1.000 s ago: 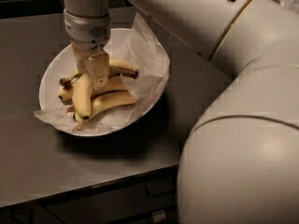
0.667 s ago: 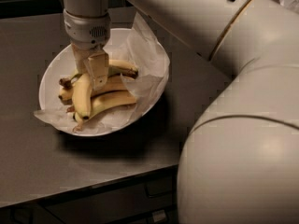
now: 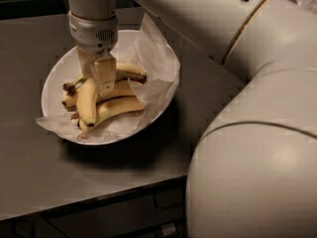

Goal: Pick banana from white bowl

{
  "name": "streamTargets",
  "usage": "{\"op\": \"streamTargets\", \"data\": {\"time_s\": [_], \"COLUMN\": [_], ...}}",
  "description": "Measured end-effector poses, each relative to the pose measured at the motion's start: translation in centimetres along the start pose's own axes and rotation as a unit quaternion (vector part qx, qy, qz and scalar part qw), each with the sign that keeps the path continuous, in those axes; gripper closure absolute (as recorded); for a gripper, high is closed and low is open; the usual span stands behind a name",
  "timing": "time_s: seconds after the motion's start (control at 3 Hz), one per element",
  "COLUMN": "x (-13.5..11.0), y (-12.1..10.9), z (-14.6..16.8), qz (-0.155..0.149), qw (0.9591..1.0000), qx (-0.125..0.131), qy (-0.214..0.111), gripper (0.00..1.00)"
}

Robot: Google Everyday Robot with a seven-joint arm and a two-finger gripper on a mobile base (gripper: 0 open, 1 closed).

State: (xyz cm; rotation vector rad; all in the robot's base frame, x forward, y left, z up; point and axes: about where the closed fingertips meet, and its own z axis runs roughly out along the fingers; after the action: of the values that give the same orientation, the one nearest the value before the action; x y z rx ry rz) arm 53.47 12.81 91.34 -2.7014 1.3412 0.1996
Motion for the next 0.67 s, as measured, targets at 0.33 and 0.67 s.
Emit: {"op": "streamTargets", "data": {"time_s": [0.33, 0.67], "x": [0.00, 0.00], "y": [0.00, 0.00], "z": [0.00, 0.00], "qz": [0.000, 0.000], "qw": [1.0000, 1.0000], "qx": [0.000, 0.000], "qy": [0.000, 0.000], "gripper": [0.48, 0.67]}}
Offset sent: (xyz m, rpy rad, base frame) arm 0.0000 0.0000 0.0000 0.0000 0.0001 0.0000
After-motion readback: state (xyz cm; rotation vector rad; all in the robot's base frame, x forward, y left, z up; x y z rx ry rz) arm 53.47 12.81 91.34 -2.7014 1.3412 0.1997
